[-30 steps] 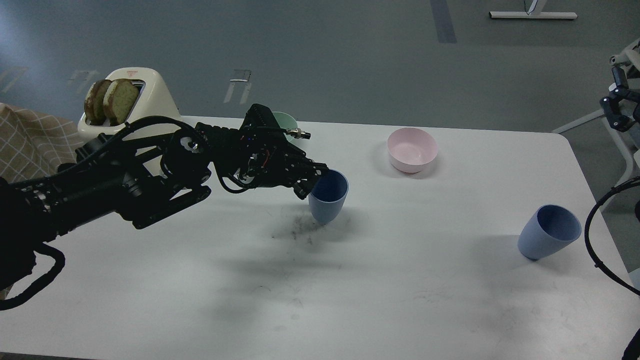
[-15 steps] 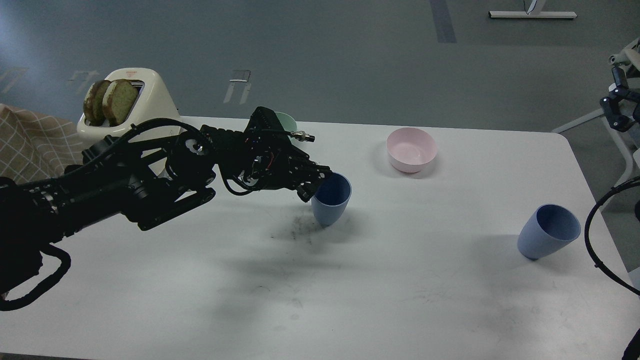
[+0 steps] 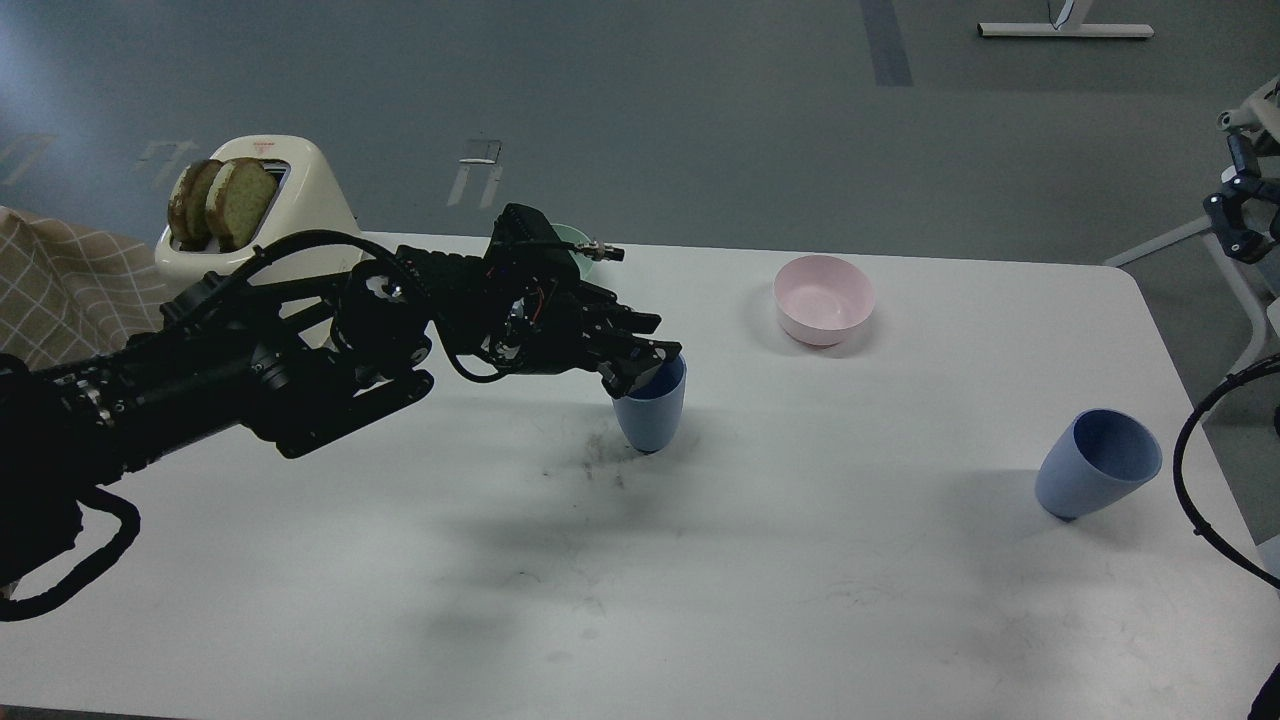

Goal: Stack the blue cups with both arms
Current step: 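Set the blue cup upright and open the left gripper, then withdraw the left arm and reach the right gripper to the other blue cup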

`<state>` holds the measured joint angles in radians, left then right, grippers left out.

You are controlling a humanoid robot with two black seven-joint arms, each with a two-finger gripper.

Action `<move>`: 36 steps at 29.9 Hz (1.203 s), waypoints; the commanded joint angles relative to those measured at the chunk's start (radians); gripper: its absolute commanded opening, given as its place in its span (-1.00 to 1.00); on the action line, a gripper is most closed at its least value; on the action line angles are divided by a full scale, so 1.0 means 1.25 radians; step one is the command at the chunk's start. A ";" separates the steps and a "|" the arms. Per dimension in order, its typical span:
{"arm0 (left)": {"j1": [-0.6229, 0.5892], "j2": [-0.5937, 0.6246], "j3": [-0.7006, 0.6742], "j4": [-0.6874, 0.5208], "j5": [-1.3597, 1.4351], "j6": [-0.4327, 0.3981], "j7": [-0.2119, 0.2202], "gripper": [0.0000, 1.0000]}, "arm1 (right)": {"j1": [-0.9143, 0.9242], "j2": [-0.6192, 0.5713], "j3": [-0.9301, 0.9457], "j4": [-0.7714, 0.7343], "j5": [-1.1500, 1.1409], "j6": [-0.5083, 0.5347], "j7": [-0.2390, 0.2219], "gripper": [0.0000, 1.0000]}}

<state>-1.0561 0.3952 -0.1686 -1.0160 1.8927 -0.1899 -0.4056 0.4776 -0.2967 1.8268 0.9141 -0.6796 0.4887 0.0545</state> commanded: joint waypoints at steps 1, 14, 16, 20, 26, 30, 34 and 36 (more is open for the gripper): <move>-0.010 0.024 -0.060 0.005 -0.089 0.002 -0.004 0.79 | 0.001 -0.018 -0.001 0.009 0.000 0.000 -0.002 1.00; 0.012 0.031 -0.355 0.005 -0.569 -0.004 -0.051 0.95 | -0.049 -0.141 0.001 0.080 0.000 0.000 -0.003 1.00; 0.069 0.032 -0.448 0.005 -0.693 -0.009 -0.050 0.95 | -0.063 -0.154 0.001 0.107 -0.001 0.000 -0.004 1.00; 0.126 0.031 -0.547 0.005 -0.825 -0.034 -0.049 0.95 | -0.074 -0.182 -0.007 0.140 -0.004 0.000 -0.006 1.00; 0.207 0.029 -0.716 0.009 -1.039 -0.093 -0.035 0.95 | -0.072 -0.299 -0.054 0.150 -0.026 0.000 -0.004 1.00; 0.230 0.024 -0.777 0.009 -1.162 -0.100 -0.005 0.95 | -0.072 -0.396 -0.081 0.204 -0.099 0.000 -0.003 1.00; 0.234 0.019 -0.787 0.009 -1.183 -0.097 -0.001 0.95 | -0.068 -0.433 -0.113 0.250 -0.203 0.000 -0.003 1.00; 0.250 0.015 -0.799 0.010 -1.194 -0.100 -0.001 0.95 | -0.067 -0.457 -0.146 0.292 -0.293 0.000 -0.003 1.00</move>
<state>-0.7640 0.4196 -1.1492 -1.0043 0.4195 -0.3118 -0.4078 0.3922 -0.8287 1.6921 1.2175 -0.9122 0.4889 0.0504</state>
